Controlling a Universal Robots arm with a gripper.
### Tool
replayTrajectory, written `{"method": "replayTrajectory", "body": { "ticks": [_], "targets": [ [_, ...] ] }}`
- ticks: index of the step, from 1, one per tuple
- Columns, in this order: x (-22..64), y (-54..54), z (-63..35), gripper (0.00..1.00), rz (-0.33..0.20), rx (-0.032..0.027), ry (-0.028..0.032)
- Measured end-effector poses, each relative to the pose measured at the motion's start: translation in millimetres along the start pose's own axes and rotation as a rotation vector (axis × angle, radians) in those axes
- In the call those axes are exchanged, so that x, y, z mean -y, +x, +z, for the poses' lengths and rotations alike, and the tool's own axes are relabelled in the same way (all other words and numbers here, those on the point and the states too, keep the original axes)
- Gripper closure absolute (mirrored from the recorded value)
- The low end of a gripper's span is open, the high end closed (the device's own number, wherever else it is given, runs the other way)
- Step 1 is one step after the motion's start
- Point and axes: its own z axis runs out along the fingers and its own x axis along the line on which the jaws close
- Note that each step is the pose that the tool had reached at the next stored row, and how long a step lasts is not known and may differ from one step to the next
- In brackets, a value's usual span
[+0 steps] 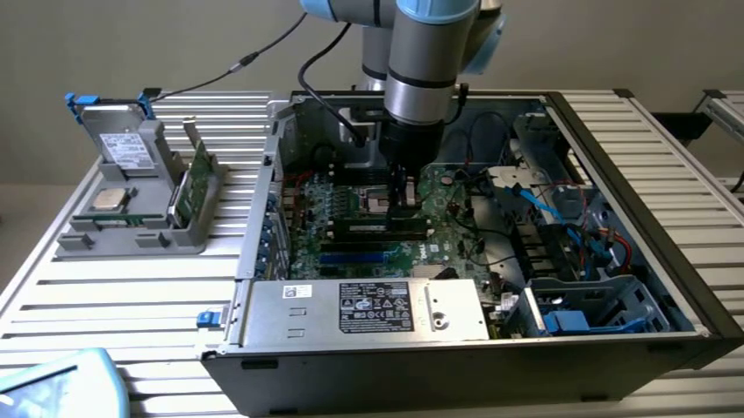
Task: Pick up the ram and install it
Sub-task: 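Insert the ram into the slot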
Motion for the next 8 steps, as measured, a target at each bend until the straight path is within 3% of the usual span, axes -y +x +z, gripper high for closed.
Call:
{"method": "replayTrajectory", "body": {
  "ticks": [8],
  "targets": [
    [0.1, -0.1, 1.0, 0.86, 0.0, -0.0001, -0.0001]
  ]
}}
